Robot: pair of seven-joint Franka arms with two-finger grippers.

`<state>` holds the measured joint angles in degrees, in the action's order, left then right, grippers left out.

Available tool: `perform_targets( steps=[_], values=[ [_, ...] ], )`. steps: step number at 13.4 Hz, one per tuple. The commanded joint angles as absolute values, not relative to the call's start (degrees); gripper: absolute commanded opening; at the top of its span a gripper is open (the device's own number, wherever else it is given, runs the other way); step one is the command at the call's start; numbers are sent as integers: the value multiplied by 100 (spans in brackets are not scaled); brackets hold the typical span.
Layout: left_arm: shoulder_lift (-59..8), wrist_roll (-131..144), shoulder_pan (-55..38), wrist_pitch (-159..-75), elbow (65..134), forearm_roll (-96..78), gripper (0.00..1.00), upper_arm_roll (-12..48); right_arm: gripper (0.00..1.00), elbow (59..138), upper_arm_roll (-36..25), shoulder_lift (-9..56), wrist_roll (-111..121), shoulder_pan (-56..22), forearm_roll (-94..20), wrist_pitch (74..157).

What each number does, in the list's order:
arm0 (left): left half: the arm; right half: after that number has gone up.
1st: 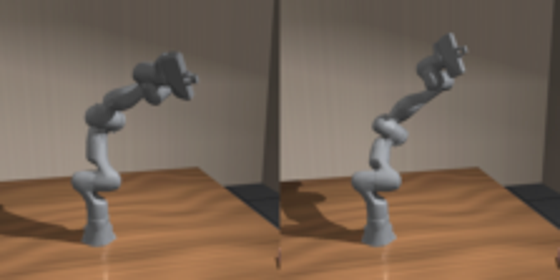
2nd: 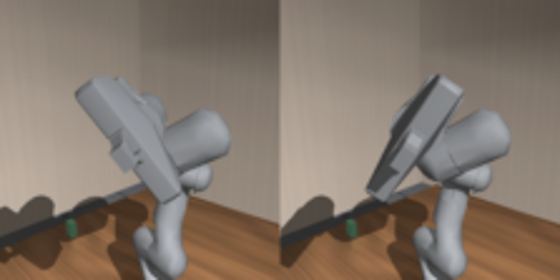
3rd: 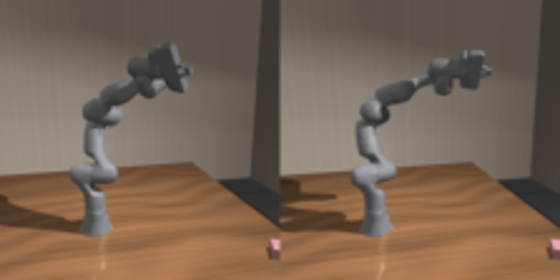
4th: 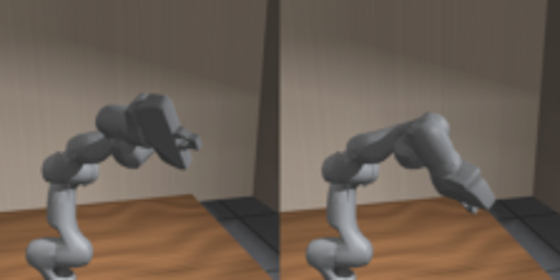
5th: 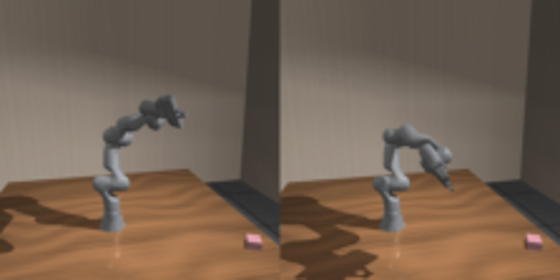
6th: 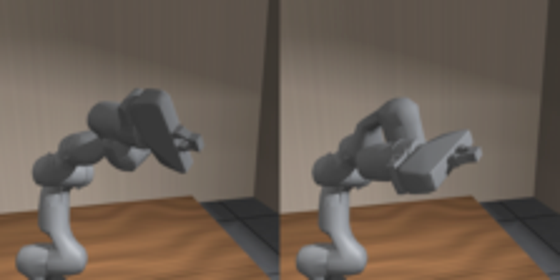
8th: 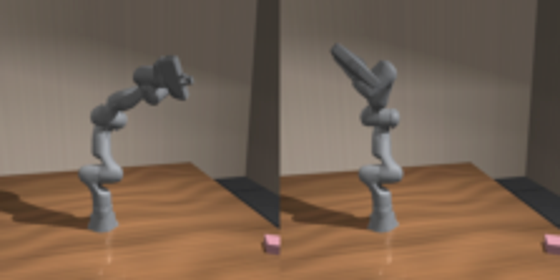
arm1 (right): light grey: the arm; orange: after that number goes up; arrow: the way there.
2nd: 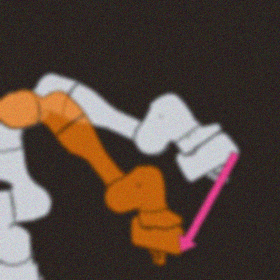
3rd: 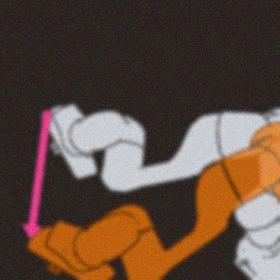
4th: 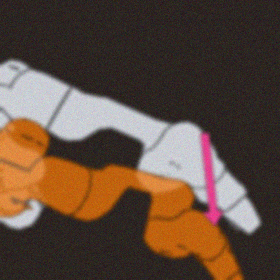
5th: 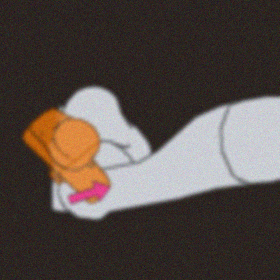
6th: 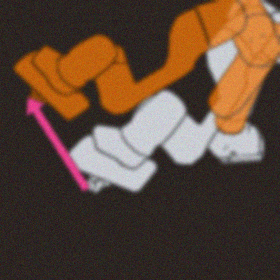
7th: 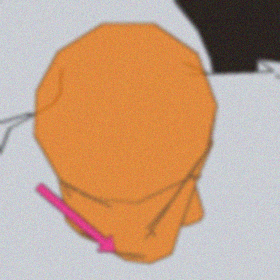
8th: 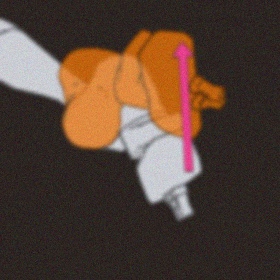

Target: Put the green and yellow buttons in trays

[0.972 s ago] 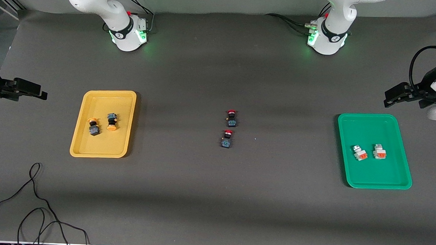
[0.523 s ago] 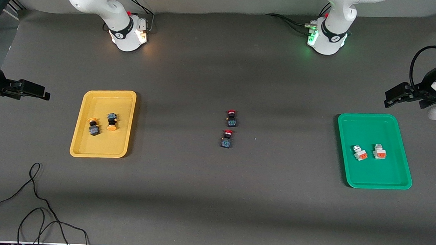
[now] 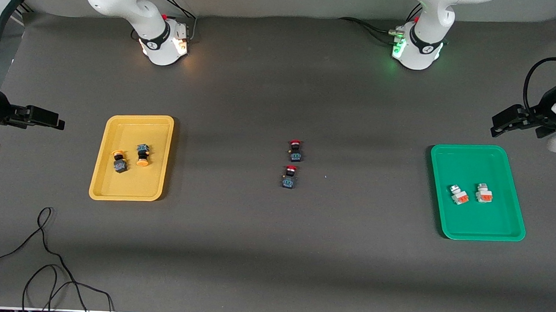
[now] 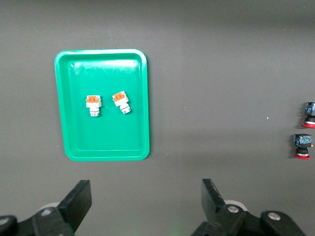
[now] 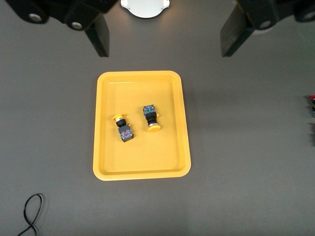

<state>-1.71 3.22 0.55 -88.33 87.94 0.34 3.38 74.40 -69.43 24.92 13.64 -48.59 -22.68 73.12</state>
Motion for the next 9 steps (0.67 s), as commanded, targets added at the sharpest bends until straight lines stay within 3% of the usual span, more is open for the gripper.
perform_targets(
  steps=[1,4,9],
  values=[
    [-132,299,53,-8842,8763,53,99,316,100,7172,-5876,2120,1230,-4160,-1672,7163],
    [-132,299,53,-8824,8763,62,99,316,100,7163,-4277,1672,1073,-3150,-933,7172],
    [-132,299,62,-8842,8763,62,99,308,100,7189,-2202,1372,528,-1524,-512,7172]
  ],
)
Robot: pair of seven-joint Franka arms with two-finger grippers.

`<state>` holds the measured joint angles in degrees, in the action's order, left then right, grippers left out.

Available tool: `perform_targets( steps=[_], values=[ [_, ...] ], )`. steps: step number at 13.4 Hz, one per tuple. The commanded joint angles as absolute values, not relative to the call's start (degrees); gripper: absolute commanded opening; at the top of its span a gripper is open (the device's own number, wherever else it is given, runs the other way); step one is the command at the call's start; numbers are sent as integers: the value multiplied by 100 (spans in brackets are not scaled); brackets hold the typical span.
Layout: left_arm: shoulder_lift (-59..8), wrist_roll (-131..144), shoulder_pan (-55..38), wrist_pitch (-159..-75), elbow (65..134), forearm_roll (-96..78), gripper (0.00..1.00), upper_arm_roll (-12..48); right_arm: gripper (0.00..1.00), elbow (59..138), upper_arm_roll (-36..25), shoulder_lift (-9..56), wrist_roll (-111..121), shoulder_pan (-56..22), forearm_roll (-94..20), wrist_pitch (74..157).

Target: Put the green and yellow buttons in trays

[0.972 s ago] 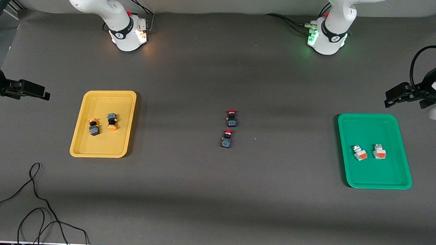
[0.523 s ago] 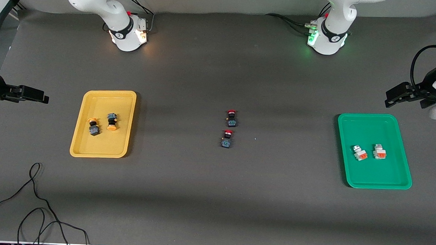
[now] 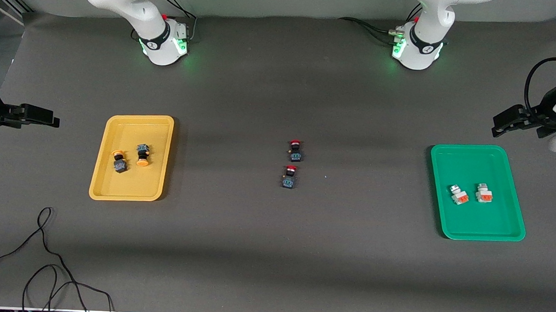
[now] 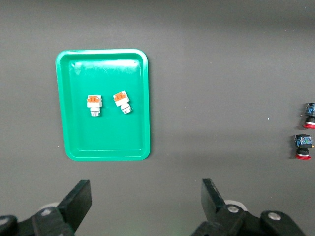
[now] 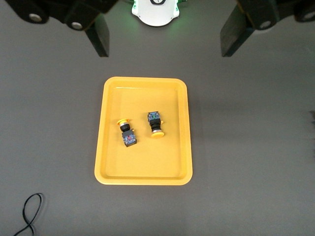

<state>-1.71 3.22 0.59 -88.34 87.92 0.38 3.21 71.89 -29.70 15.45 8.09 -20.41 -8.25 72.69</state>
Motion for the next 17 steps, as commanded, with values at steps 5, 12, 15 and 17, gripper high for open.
perform_targets(
  steps=[5,12,15,17],
  values=[
    [-132,299,53,-8824,8771,62,99,308,100,7645,-37,906,114,148,-9,7303],
    [-132,299,53,-8816,8771,62,99,308,100,9534,-9,-377,123,123,-9,8673],
    [-132,299,53,-8833,8771,62,99,308,100,9853,-18,-554,123,123,-9,8973],
    [-123,299,53,-8807,8771,62,99,308,100,9800,-26,-475,123,62,-9,8965]
  ],
)
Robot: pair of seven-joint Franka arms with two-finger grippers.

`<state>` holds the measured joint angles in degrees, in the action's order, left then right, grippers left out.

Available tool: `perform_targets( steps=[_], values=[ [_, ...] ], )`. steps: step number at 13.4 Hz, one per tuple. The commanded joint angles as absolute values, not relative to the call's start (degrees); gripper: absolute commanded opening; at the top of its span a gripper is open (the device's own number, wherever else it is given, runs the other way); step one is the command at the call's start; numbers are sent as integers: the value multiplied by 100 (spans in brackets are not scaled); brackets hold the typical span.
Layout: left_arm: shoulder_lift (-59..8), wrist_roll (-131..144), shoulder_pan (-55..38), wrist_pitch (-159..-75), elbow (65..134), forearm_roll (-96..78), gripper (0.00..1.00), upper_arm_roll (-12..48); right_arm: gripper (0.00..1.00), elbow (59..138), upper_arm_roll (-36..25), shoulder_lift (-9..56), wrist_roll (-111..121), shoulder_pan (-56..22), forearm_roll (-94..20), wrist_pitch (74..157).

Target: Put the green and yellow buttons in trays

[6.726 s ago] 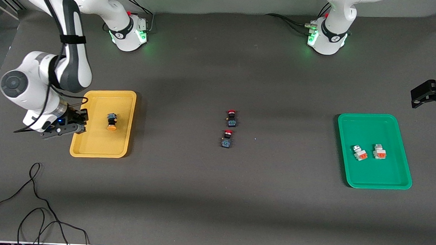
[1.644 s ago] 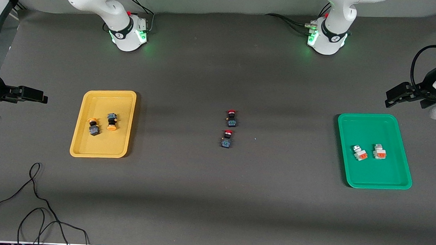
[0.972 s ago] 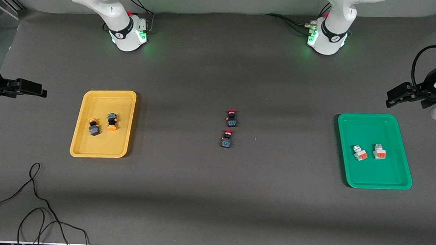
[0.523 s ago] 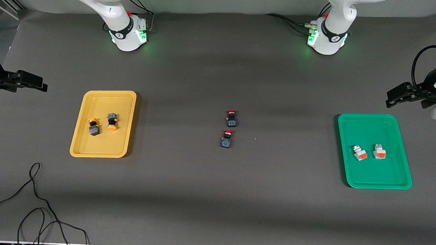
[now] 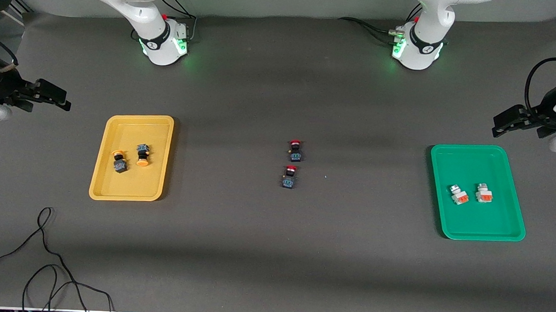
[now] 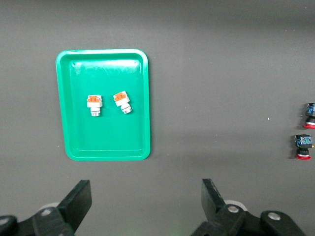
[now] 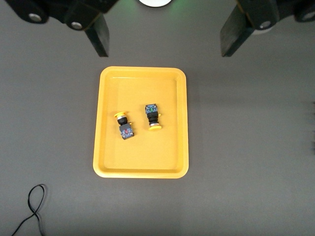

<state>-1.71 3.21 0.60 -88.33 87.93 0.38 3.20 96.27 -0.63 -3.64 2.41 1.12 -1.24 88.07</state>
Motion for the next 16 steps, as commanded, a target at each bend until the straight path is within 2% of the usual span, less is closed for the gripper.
perform_targets(
  steps=[1,16],
  values=[
    [-123,247,53,-8824,8763,70,99,316,100,9748,-44,-414,114,27,-9,8956],
    [-132,132,53,-8842,8763,70,99,308,100,9738,-53,-352,105,-9,-35,8991]
  ],
)
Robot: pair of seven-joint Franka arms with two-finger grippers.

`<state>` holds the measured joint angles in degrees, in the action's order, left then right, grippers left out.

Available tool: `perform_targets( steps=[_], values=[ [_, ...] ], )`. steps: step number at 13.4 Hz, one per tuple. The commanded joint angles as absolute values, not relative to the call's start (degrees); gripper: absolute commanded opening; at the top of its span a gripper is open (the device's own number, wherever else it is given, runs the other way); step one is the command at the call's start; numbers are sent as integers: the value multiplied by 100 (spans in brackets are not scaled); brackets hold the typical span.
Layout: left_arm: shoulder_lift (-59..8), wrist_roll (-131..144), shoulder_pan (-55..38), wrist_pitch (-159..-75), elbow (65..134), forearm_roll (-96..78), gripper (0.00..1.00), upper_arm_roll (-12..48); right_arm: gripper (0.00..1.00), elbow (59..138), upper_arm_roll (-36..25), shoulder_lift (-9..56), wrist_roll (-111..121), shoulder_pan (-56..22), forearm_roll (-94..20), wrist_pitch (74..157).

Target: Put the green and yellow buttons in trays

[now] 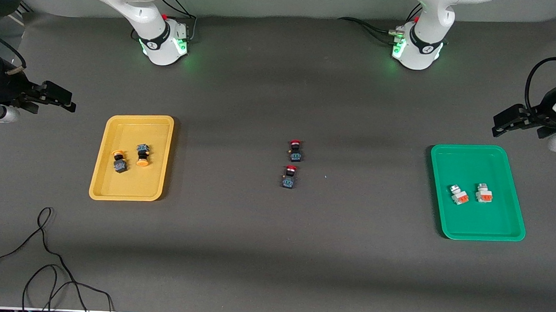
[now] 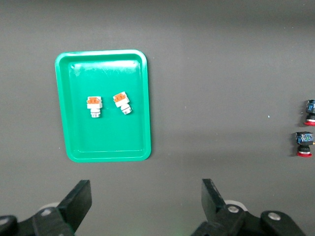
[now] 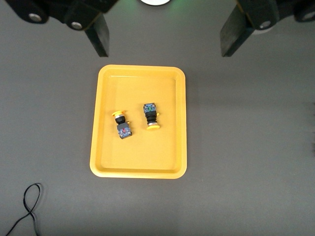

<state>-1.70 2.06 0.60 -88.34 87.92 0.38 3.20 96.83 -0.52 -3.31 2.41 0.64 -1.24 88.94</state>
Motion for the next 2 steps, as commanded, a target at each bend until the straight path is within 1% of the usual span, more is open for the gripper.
perform_targets(
  steps=[1,2],
  values=[
    [-132,132,53,-8842,8763,70,99,308,100,9738,-53,-352,105,-9,-35,8991],
    [-123,132,53,-8824,8771,70,99,308,100,9738,-53,-352,105,-9,-35,8991]
  ],
)
